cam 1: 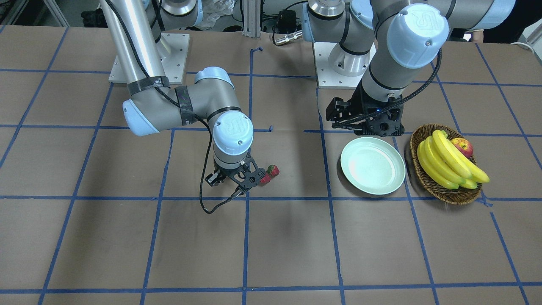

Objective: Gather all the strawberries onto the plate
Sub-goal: 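Move the right gripper to the last strawberry and grasp it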

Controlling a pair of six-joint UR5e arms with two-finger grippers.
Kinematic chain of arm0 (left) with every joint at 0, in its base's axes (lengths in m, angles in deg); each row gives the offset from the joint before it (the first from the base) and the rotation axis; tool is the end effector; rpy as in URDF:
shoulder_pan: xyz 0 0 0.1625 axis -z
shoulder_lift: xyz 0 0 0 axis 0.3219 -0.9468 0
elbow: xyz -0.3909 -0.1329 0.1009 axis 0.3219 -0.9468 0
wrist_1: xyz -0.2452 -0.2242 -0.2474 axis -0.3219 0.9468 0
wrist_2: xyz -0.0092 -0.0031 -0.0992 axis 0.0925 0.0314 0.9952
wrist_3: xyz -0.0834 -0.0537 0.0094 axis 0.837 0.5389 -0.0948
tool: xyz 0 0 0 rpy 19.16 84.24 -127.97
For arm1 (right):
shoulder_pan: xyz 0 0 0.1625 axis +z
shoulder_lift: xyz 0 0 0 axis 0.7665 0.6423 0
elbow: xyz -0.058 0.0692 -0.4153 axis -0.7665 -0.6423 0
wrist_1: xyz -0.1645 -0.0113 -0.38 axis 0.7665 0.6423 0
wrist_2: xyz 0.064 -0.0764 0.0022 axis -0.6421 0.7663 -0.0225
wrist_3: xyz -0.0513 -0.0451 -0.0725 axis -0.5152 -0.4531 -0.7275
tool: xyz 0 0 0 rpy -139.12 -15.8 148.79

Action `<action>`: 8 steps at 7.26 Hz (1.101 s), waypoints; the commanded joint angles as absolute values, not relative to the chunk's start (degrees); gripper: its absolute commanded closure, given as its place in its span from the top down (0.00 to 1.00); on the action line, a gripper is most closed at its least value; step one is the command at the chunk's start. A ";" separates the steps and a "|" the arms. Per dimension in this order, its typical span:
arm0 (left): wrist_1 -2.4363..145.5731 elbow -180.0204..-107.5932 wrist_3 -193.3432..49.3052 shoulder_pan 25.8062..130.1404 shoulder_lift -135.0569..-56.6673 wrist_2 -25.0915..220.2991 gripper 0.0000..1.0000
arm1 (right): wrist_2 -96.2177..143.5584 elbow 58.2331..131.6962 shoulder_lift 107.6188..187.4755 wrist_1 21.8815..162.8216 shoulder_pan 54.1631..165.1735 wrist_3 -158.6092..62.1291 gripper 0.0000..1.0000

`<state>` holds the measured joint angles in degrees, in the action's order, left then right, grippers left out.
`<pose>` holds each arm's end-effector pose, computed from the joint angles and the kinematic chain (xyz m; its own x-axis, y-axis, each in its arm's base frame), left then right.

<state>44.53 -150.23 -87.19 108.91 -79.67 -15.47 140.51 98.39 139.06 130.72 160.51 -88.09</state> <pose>-0.1318 -0.4910 0.3979 -0.9996 0.0146 -0.0251 0.0100 0.9846 0.1745 0.3308 -0.5236 0.1954 -0.7179 -0.6961 -0.0079 -0.6853 0.7047 0.1838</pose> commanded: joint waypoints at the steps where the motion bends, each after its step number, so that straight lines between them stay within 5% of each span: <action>1: 44.50 -150.22 -87.45 108.78 -79.61 -15.51 1.00 | 141.52 96.54 139.35 130.48 160.43 -87.42 0.00; 3: 44.50 -150.22 -87.37 108.69 -79.61 -15.51 1.00 | 142.31 95.66 140.31 129.78 160.43 -87.07 0.00; 4: 44.50 -150.13 -87.36 108.60 -79.61 -15.60 1.00 | 143.97 96.01 140.32 129.69 160.43 -87.67 0.37; 5: 44.50 -150.22 -87.45 108.60 -79.61 -15.60 1.00 | 144.16 96.80 140.06 129.77 160.43 -88.29 0.99; 8: 44.50 -150.13 -86.84 108.86 -79.61 -15.42 1.00 | 143.55 98.20 139.09 129.69 160.43 -88.73 1.00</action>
<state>44.50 -150.20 -86.98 108.74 -79.63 -15.46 143.79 97.26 139.38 129.70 160.43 -88.60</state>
